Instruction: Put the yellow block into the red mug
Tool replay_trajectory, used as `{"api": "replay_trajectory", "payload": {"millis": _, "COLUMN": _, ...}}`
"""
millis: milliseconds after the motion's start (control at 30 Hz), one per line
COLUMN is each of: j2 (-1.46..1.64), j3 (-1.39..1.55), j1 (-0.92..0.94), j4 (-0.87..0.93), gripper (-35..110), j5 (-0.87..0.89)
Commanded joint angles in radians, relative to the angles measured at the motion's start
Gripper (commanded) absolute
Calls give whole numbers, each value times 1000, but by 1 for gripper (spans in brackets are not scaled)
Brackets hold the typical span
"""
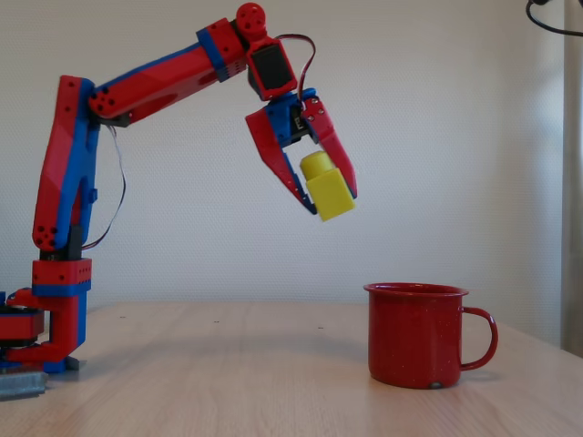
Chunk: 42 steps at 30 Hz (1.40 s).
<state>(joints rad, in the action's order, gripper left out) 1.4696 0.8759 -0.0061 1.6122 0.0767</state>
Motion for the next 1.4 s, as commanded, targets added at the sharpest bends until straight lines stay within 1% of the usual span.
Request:
{"api": "replay_trajectory", "payload": {"millis": 0, "j2": -2, "j3": -152, "j1": -21, "j4": 25, "gripper": 0, "j5": 31}}
{"api": "replay_trajectory", "payload": {"millis": 400, "j2": -394, "j3": -658, "j1": -55, "j4": 94, "gripper": 0, "j5": 84}}
{"api": "replay_trajectory", "payload": {"millis": 533, "j2": -512, "j3": -778, "j1": -66, "j4": 100, "gripper": 0, "j5": 95}}
{"api": "replay_trajectory", "payload": {"millis": 933, "j2": -772, "j3": -1006, "j1": -67, "j4": 97, "gripper": 0, "j5": 94}}
{"api": "replay_trajectory", "payload": {"millis": 1200, "j2": -821, "j3": -1039, "j1": -58, "j4": 83, "gripper": 1, "j5": 89}}
{"api": "replay_trajectory", "payload": {"millis": 1267, "j2": -825, "j3": -1037, "j1": -58, "j4": 81, "gripper": 4, "j5": 89}}
{"api": "replay_trajectory", "payload": {"millis": 1367, "j2": -827, "j3": -1032, "j1": -57, "j4": 81, "gripper": 15, "j5": 89}}
